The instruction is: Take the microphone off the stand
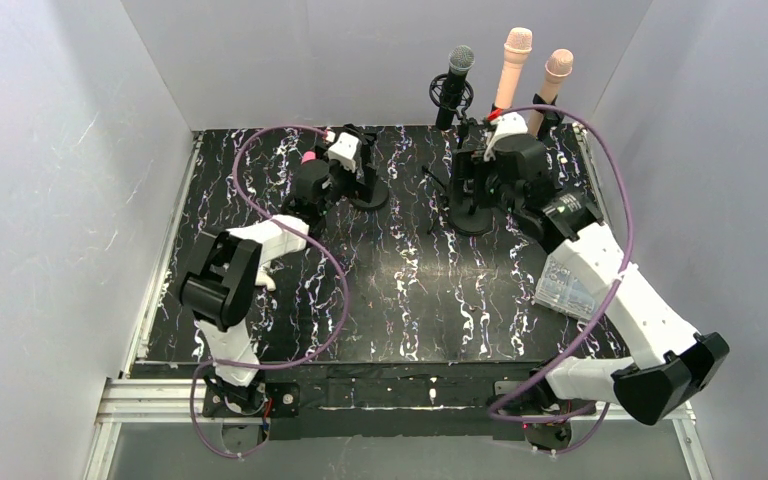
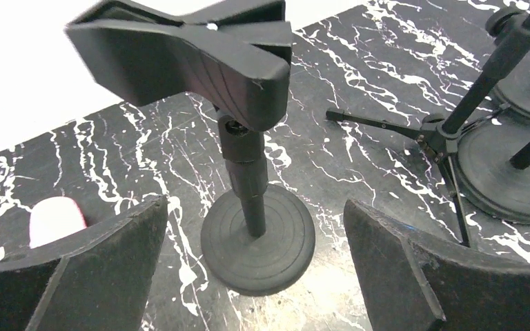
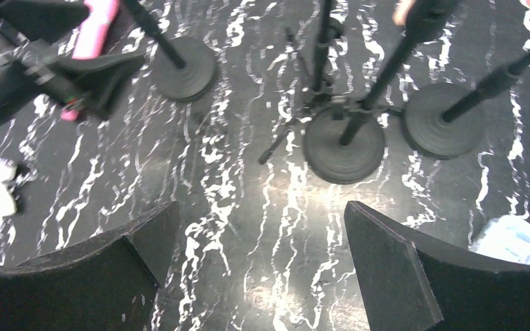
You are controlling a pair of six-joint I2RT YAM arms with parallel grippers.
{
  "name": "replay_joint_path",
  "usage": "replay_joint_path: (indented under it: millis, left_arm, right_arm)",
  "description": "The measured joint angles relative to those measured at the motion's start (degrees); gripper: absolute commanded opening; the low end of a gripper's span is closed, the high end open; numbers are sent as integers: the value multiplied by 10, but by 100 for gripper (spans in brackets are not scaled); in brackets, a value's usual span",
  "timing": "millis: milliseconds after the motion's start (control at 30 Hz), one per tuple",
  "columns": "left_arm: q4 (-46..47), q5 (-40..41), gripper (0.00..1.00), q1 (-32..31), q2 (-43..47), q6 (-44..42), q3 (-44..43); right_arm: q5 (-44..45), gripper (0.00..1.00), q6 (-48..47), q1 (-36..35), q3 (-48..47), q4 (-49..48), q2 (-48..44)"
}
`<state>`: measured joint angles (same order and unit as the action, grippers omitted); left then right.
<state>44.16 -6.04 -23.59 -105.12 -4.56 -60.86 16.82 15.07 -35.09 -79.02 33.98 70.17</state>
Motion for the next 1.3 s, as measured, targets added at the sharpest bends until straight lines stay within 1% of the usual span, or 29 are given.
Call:
replay_joint_path:
  millis: [100, 200, 400, 533, 700, 767, 867, 1000, 1167, 1300]
  left_arm:
    - [-14, 12, 98, 0, 40, 9, 21]
    - [-50, 31, 98, 0, 82, 21, 43]
    - [-186, 72, 98, 0, 209, 87, 76]
    - [-311, 84, 98, 0, 293, 136, 64]
    - [-439, 82, 98, -2, 339, 183, 37]
    - [-476, 76, 98, -2, 354, 198, 37]
    - [-516, 57, 98, -2, 369, 213, 37]
    - [-549, 38, 98, -2, 379, 221, 35]
    - [-575, 21, 98, -2, 379, 222, 17]
    - [-580, 9, 98, -2, 381, 221, 5]
  right_arm:
    - [-21, 98, 6, 52, -10, 3, 17]
    - [-33, 98, 13, 90, -20, 4, 24]
    - [-76, 98, 27, 169, -25, -3, 24]
    - [-96, 98, 28, 204, -17, -38, 25]
    - [-94, 98, 15, 198, -14, -80, 53]
    - [-79, 97, 7, 189, -14, -93, 76]
    - [-40, 94, -3, 172, -14, -105, 110]
    - [17, 90, -14, 139, -19, -114, 133]
    - [97, 82, -36, 89, -68, -119, 163]
    - [142, 78, -47, 88, -116, -115, 186]
